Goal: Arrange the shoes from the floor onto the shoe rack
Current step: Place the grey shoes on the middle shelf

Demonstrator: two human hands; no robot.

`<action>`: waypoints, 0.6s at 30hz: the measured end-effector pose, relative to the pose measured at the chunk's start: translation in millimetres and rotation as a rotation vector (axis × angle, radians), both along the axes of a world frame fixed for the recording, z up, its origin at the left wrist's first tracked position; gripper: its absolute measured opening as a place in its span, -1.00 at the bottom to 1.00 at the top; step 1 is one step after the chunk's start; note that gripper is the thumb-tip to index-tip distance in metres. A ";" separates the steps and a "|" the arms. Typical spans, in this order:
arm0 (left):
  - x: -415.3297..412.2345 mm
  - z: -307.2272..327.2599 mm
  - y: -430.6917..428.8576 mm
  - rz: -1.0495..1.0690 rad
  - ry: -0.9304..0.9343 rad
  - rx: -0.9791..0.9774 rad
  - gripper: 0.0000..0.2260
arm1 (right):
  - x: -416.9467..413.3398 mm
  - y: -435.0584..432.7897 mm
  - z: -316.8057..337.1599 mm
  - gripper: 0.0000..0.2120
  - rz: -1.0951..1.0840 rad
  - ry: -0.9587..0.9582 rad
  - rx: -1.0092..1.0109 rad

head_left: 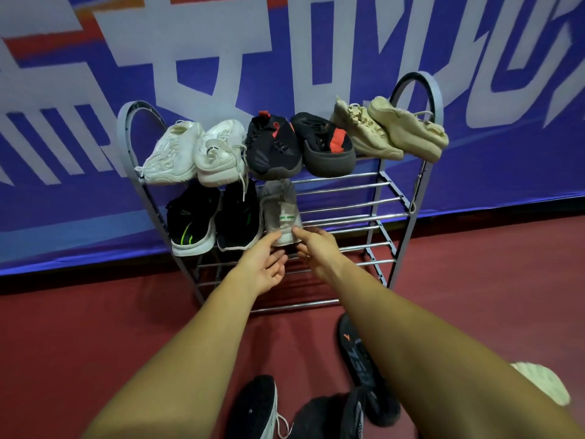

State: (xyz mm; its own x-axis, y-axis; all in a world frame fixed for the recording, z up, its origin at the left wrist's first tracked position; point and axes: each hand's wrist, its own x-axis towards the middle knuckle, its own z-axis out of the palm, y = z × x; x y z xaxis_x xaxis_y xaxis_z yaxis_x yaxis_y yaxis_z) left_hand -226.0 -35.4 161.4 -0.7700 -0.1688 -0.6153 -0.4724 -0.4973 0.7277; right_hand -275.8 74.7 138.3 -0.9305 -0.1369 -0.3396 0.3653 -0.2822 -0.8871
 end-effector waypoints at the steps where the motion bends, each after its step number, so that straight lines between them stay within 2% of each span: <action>1: 3.0 0.9 0.7 -0.009 -0.004 -0.017 -0.79 | 1.7 1.5 2.1 -0.44 0.014 0.007 0.021; 6: 21.4 0.3 -0.5 -0.062 -0.009 -0.183 -0.76 | 19.5 14.1 10.4 -0.52 0.106 0.003 0.132; 10: 45.7 -3.5 -6.8 -0.100 -0.001 -0.296 -0.83 | 43.0 29.1 9.7 -0.58 0.139 0.028 0.232; 15: 76.5 -25.8 -19.7 -0.183 -0.062 -0.441 -0.88 | 81.8 35.3 -13.0 -0.54 0.208 0.013 0.360; 18: 95.8 -44.2 -30.8 -0.237 -0.108 -0.506 -0.89 | 108.2 37.2 -31.4 -0.64 0.294 -0.040 0.428</action>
